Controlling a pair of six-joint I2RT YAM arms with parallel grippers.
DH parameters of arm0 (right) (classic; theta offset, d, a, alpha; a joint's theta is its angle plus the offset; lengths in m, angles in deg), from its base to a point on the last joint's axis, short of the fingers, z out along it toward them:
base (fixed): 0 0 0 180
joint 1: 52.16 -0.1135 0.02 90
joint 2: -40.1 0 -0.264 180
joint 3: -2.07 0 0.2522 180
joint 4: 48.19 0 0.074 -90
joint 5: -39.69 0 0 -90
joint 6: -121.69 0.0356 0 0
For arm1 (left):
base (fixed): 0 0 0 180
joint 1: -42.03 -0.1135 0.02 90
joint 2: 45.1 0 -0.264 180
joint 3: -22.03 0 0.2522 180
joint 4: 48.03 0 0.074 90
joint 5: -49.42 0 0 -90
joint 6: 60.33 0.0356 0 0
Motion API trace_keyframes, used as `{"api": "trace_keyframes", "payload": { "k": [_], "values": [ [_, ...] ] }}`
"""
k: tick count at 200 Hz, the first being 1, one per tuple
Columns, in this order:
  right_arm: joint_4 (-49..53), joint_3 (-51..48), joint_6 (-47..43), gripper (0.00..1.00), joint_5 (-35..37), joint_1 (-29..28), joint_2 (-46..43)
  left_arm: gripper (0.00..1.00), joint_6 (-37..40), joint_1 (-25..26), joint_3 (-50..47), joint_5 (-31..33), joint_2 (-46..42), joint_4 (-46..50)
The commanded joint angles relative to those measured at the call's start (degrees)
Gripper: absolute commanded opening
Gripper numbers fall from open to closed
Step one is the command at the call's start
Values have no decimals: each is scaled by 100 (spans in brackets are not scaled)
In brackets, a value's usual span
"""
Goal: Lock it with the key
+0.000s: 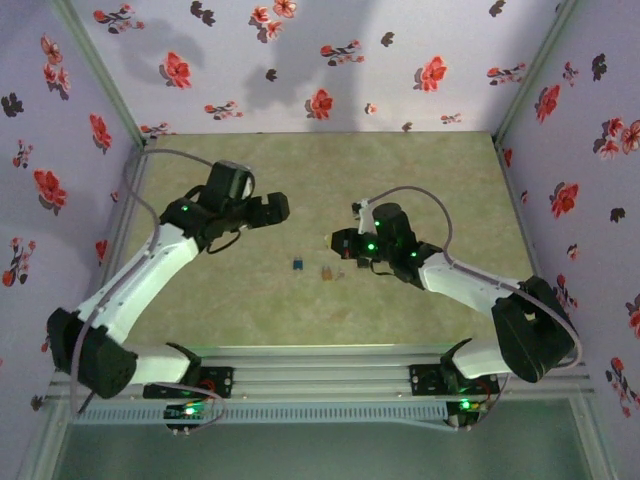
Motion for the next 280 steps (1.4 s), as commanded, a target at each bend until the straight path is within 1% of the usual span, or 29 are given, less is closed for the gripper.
{"api": "trace_keyframes", "payload": {
  "k": [1,25,55,76,95,129,207,280],
  "values": [
    [68,192,-205,0,161,-70,16,100,426,2,-46,718,-459,488],
    [94,186,-257,0,197,-112,-45,100,741,-19,-397,1210,-1090,476],
    [147,200,-316,0,264,-145,-56,100,1085,-68,-1158,1686,-1924,63],
    [224,234,-386,0,341,-199,-48,100,1091,-103,-1726,2107,-2491,-331],
    [295,268,-458,0,417,-248,-25,100,1088,-132,-2241,2221,-2840,-767],
    [443,317,-593,0,577,-335,-8,100,1234,-216,-2637,2306,-2918,-1098],
    [1013,668,-999,0,1141,-732,276,100,1310,-301,-2867,2349,-2973,-1298],
    [1347,964,-1127,0,1383,-916,646,100,1322,-301,-2922,2375,-2972,-1363]
  ]
}}
